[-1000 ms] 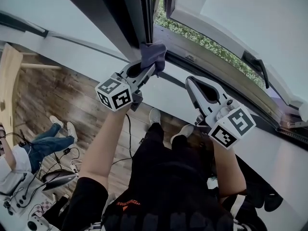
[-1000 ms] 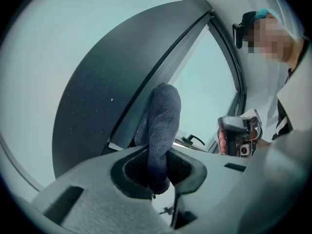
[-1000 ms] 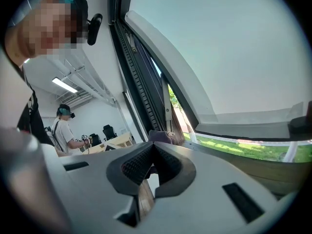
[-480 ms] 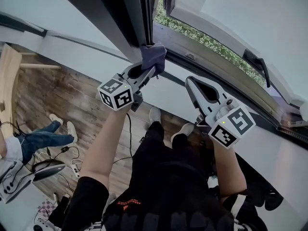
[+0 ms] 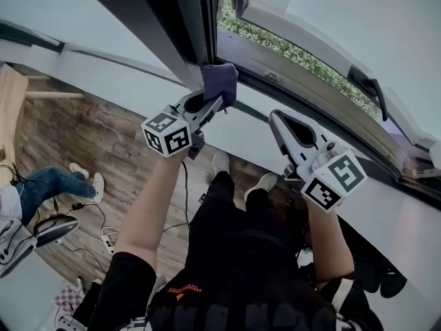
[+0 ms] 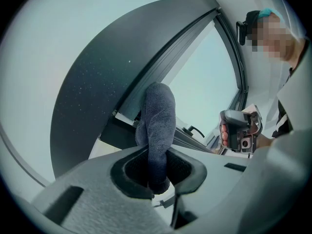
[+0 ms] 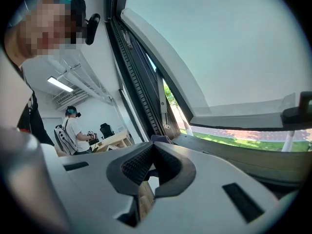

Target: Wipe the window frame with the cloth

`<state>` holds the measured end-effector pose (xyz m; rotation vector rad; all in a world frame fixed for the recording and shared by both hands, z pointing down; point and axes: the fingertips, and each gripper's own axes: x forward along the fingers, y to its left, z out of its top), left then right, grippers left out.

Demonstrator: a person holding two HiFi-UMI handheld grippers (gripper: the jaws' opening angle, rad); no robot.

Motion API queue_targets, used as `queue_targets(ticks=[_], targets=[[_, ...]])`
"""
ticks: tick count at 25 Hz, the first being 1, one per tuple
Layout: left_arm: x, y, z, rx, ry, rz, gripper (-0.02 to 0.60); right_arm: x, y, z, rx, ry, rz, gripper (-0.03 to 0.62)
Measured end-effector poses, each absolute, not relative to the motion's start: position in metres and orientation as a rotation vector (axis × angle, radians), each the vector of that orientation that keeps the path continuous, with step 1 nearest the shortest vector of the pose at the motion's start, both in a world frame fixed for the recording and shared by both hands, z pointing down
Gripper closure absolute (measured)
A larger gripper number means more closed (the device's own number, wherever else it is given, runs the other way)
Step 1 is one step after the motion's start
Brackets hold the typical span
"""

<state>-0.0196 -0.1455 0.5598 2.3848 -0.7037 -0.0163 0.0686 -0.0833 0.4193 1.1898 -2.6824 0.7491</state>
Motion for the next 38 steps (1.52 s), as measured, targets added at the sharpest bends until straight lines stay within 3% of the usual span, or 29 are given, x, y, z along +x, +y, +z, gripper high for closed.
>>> queue_targets(ticks=[15,38], targets=[[-0.014,-0.123,0.516,2.538,-0.682,0.011,0.520,0.067,-0.078,0.400,1.190,-2.708,0.710,0.591],[0.001,-0.124,0.239,3.038,-0.750,-0.250,0.520,0.061,-0.077,0.286,1.184,-2.916,0.468,0.591]])
